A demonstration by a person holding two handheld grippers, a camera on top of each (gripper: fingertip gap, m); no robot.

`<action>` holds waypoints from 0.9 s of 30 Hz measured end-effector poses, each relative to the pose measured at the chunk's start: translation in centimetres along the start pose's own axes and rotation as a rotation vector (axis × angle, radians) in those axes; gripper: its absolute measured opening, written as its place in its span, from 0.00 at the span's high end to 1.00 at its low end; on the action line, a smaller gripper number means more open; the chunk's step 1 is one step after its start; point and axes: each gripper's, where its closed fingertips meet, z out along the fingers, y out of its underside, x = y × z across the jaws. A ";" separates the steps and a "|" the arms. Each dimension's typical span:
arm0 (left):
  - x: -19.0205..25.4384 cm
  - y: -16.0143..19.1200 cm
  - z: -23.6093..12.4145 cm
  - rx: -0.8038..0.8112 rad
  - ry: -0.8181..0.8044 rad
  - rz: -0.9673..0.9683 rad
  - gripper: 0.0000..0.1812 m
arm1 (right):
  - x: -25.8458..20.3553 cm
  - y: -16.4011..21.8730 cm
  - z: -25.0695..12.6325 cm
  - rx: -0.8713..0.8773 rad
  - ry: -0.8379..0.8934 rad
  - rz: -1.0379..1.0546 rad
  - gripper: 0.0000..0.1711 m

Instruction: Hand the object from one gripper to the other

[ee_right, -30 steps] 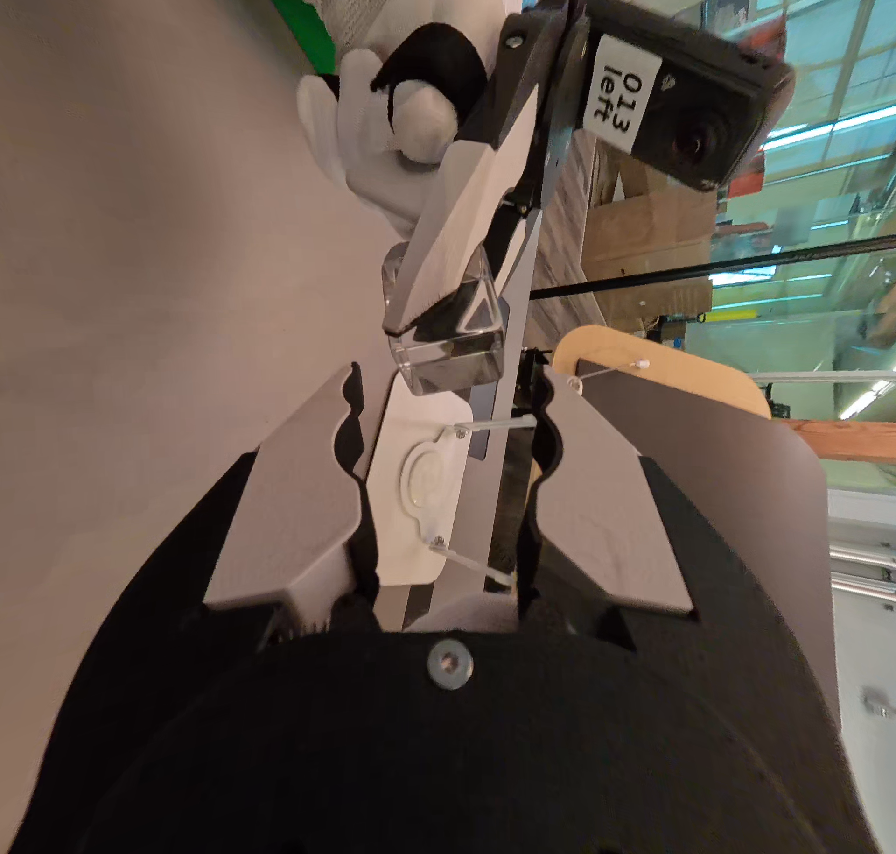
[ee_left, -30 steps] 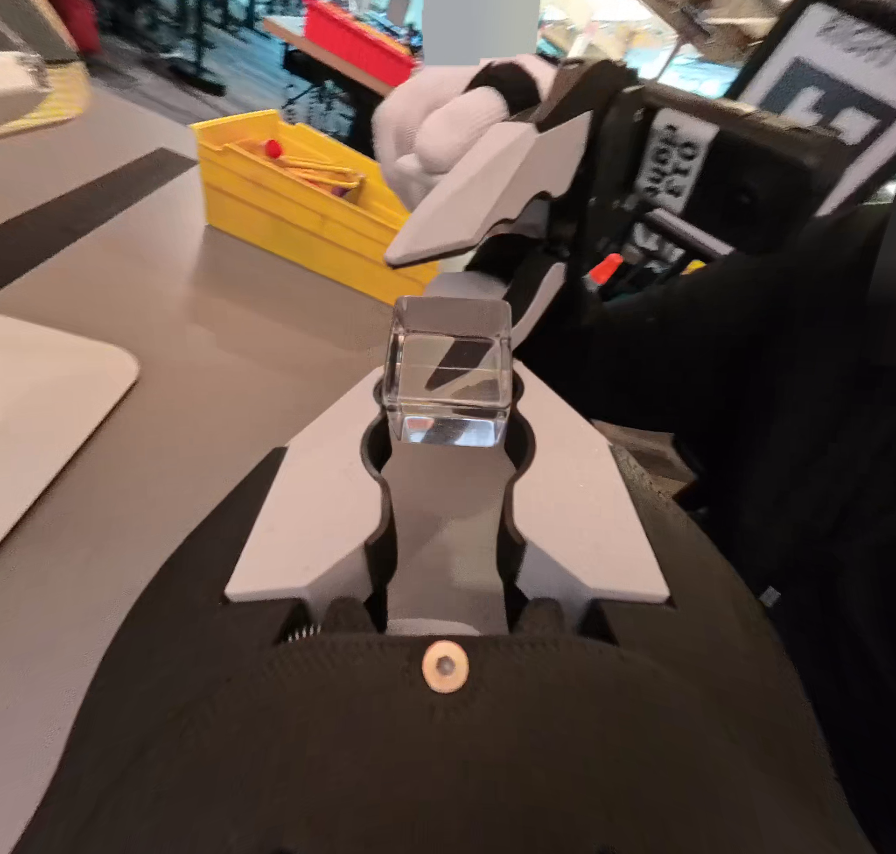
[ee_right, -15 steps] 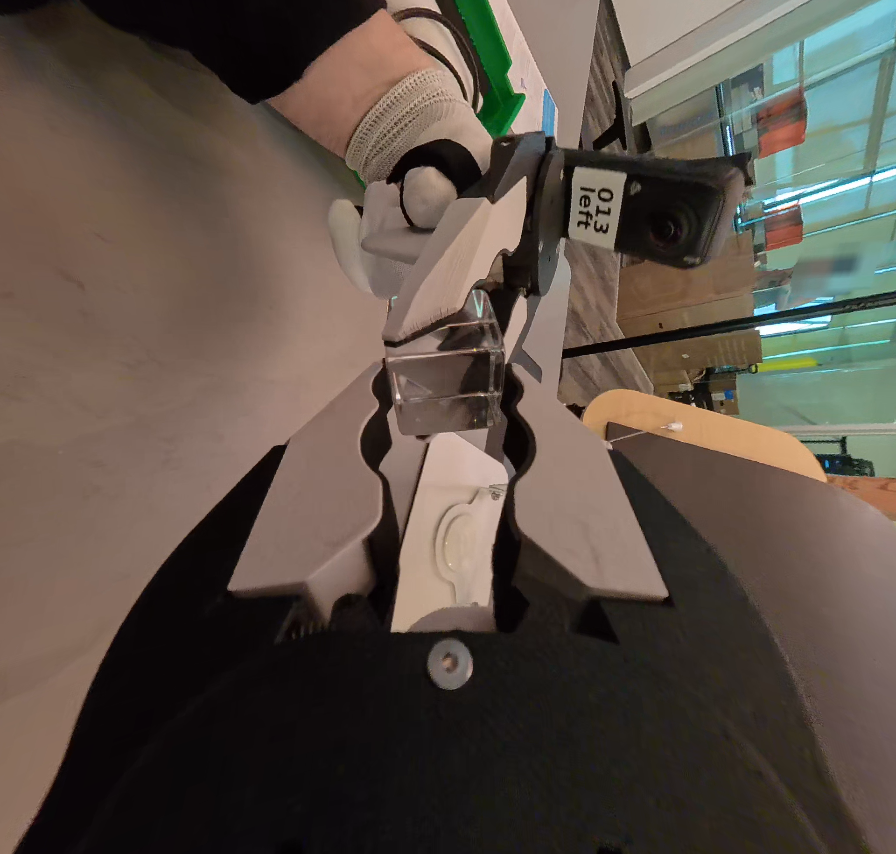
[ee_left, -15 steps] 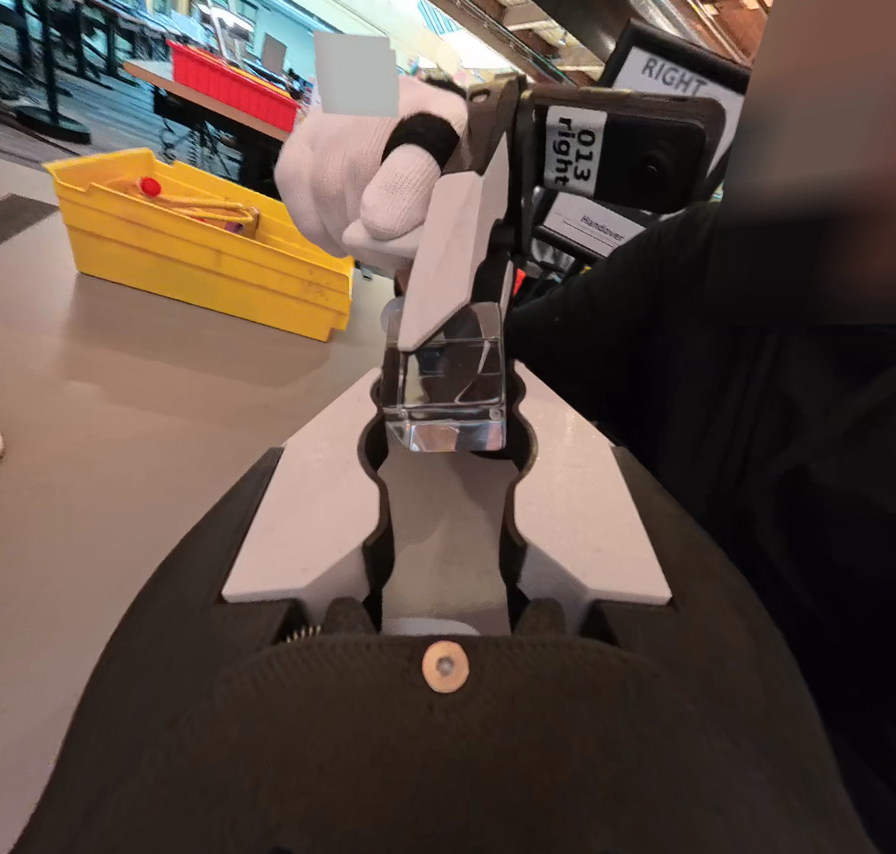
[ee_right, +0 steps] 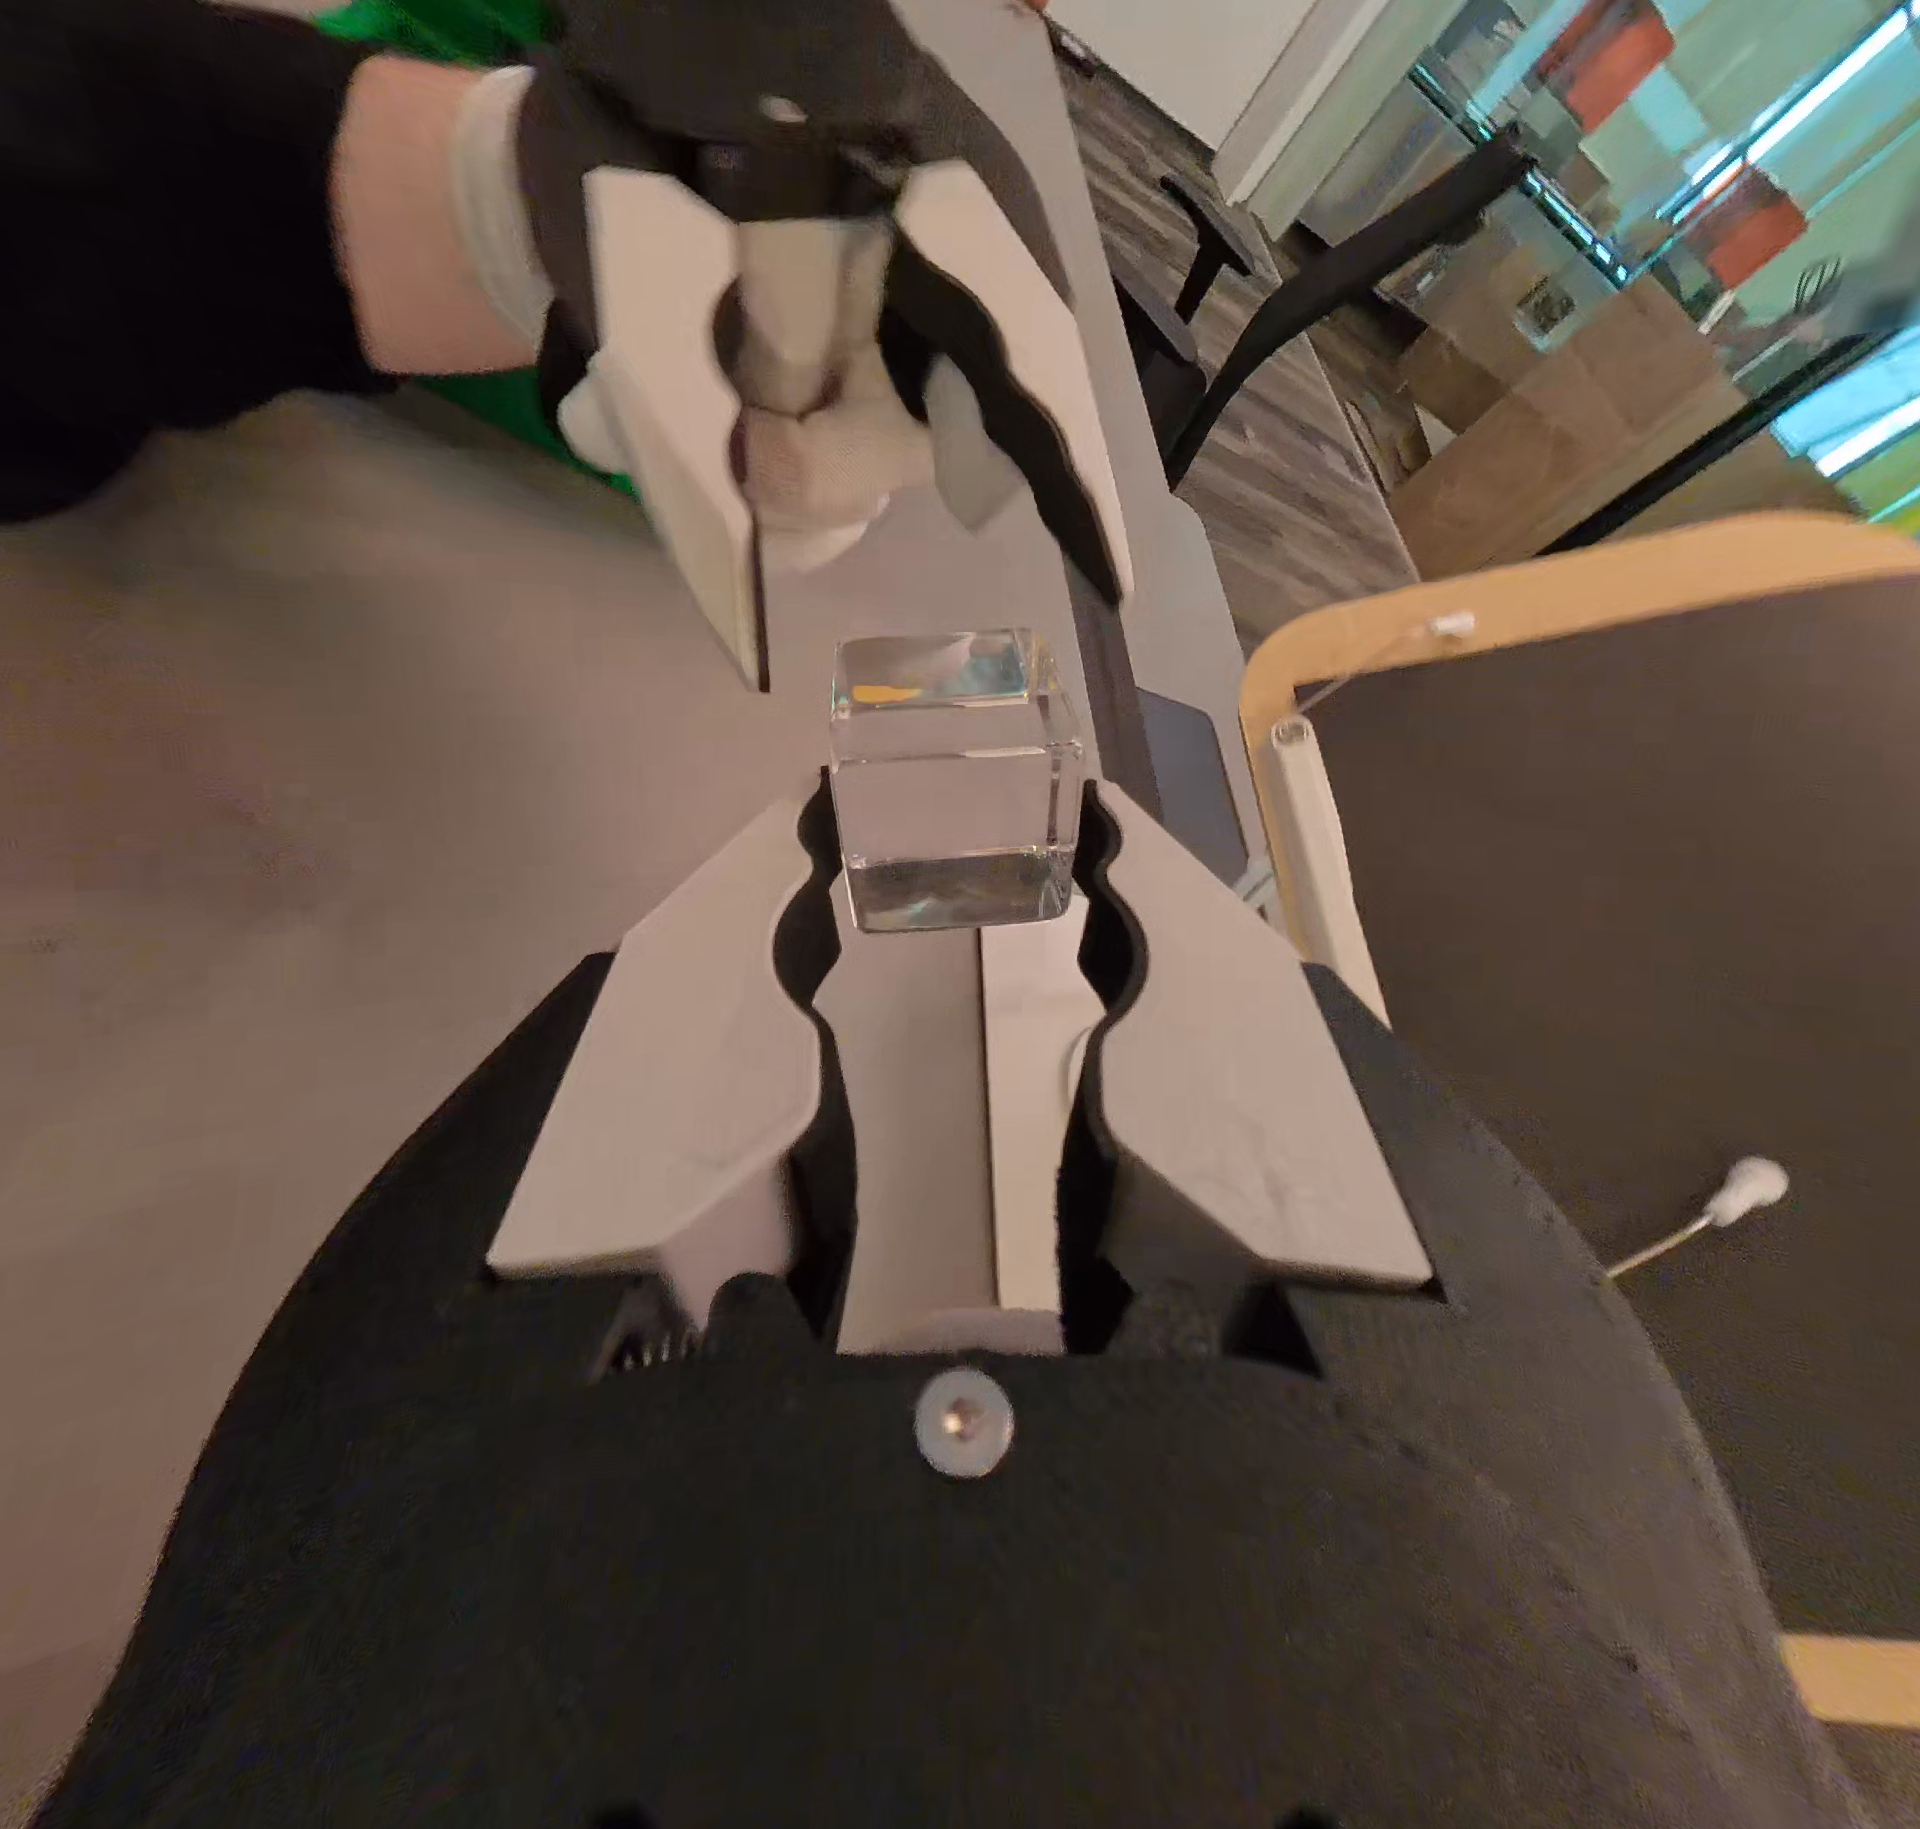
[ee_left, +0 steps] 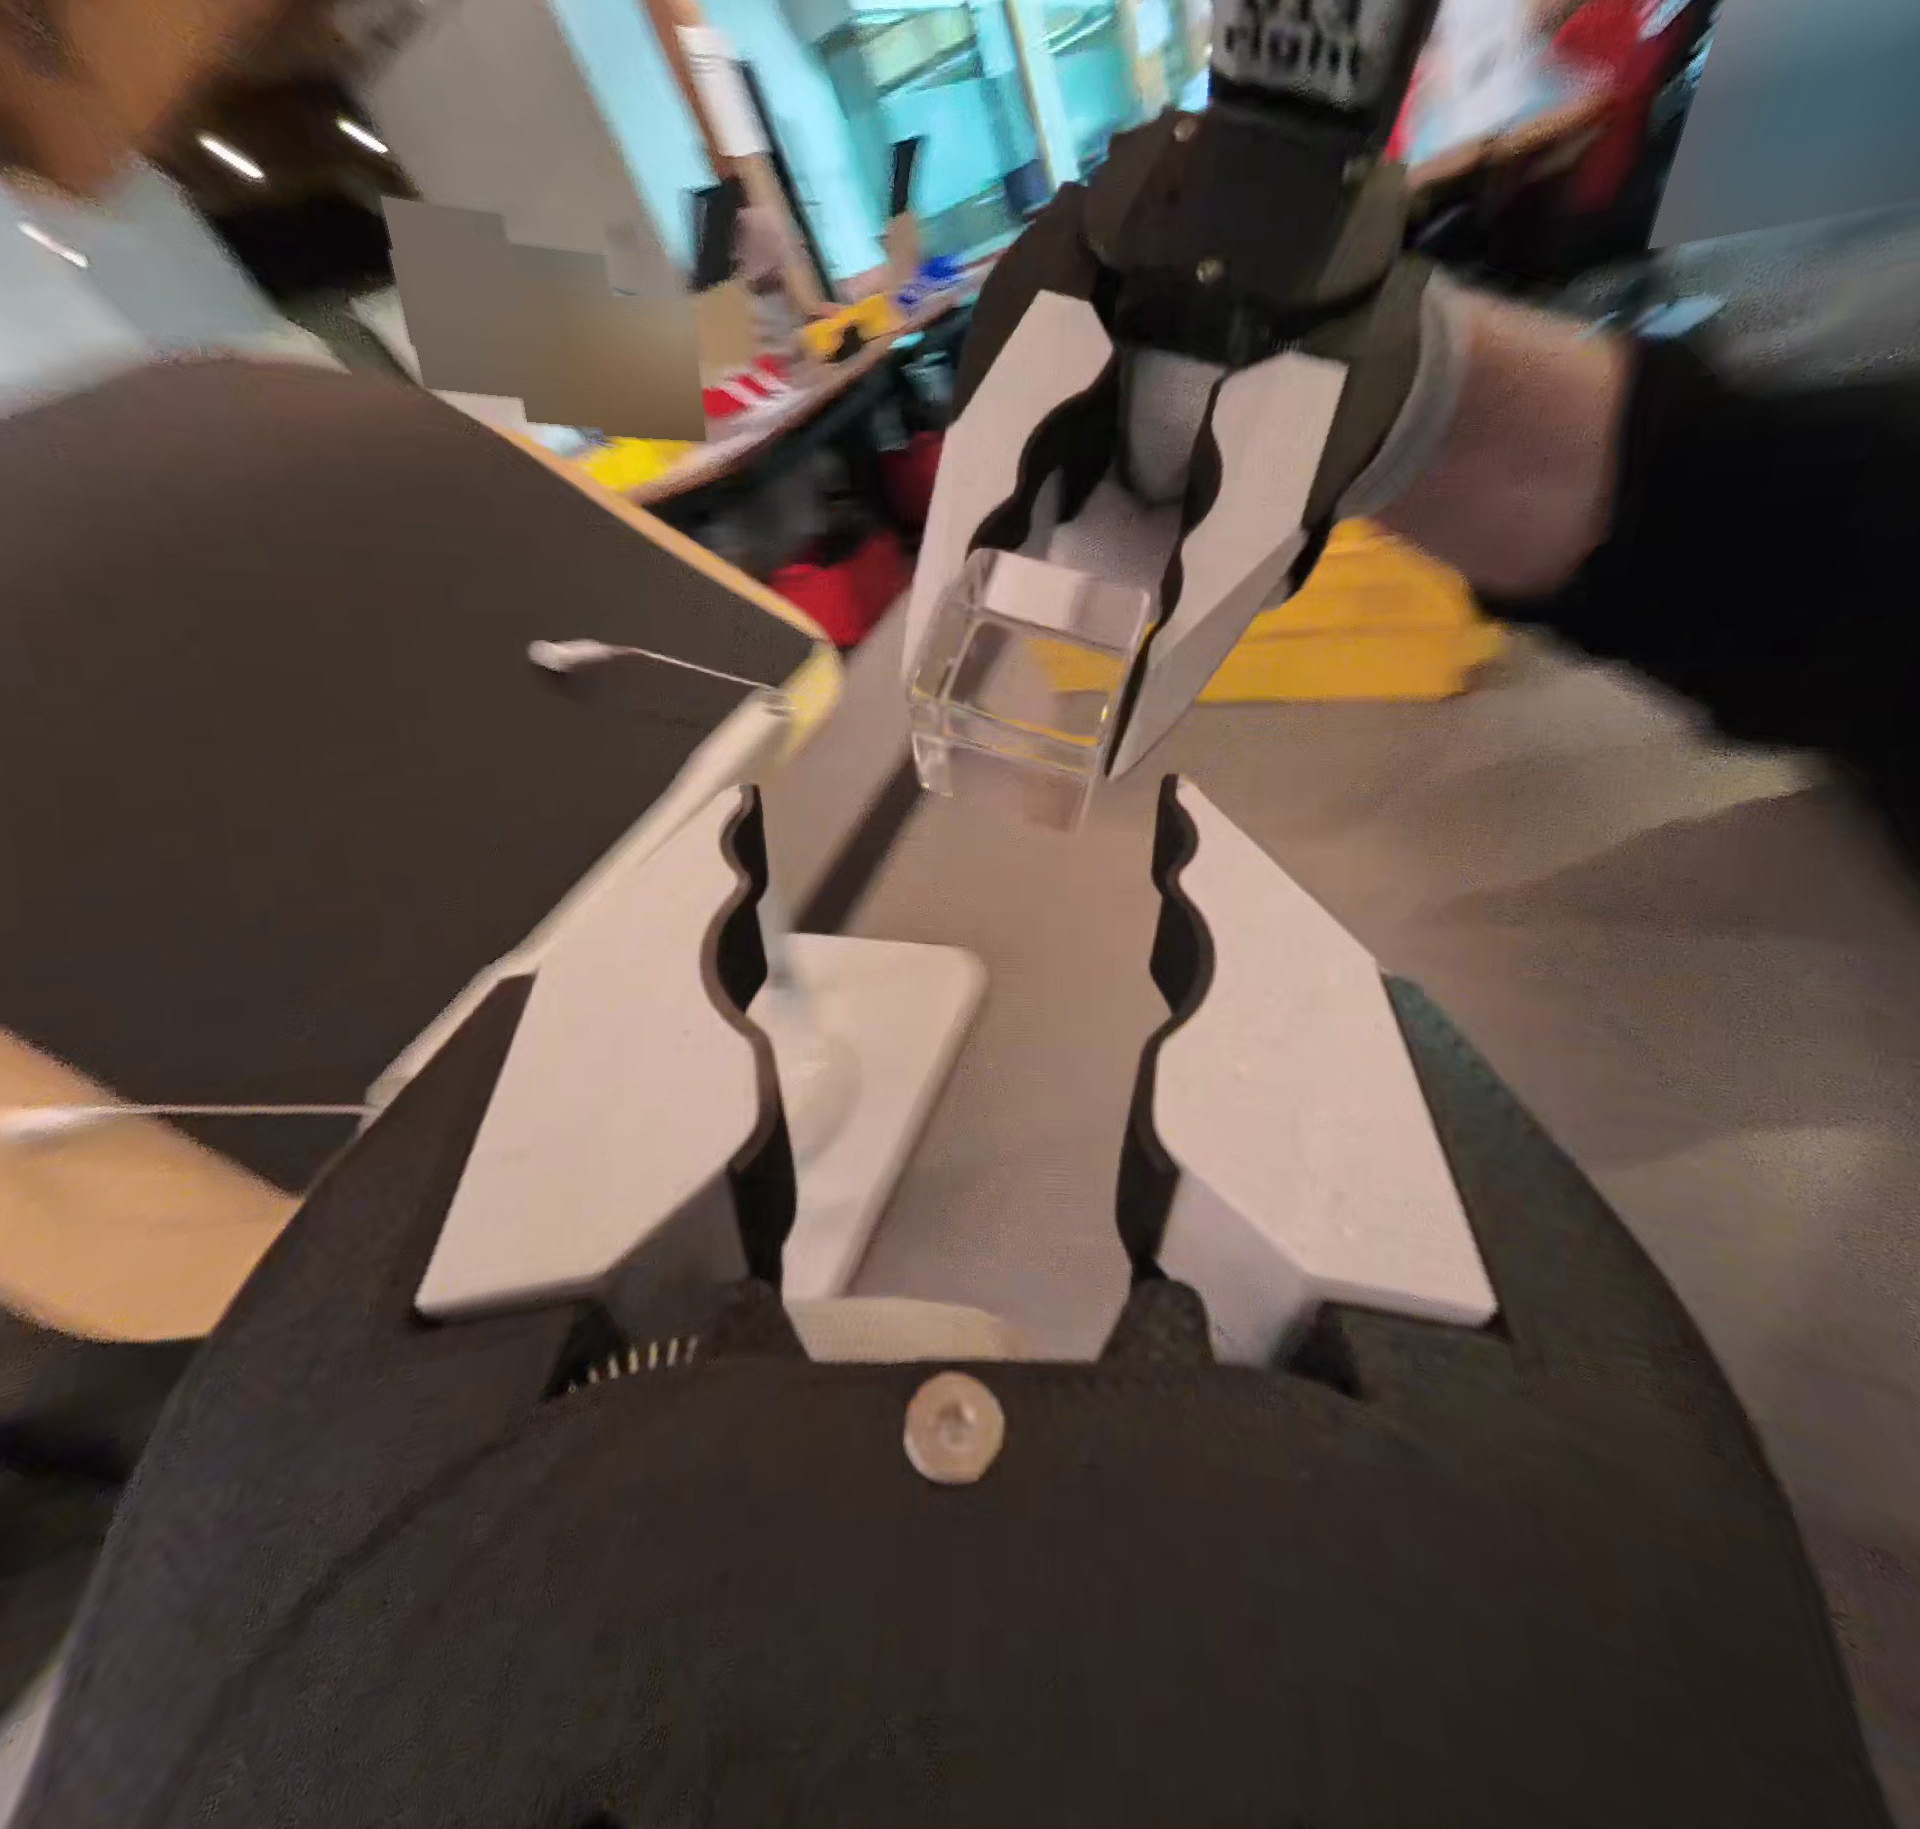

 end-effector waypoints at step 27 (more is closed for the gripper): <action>-4.7 -2.6 -0.8 -0.010 -0.900 0.784 0.72 | 2.9 -6.9 2.1 0.916 -0.303 0.918 0.75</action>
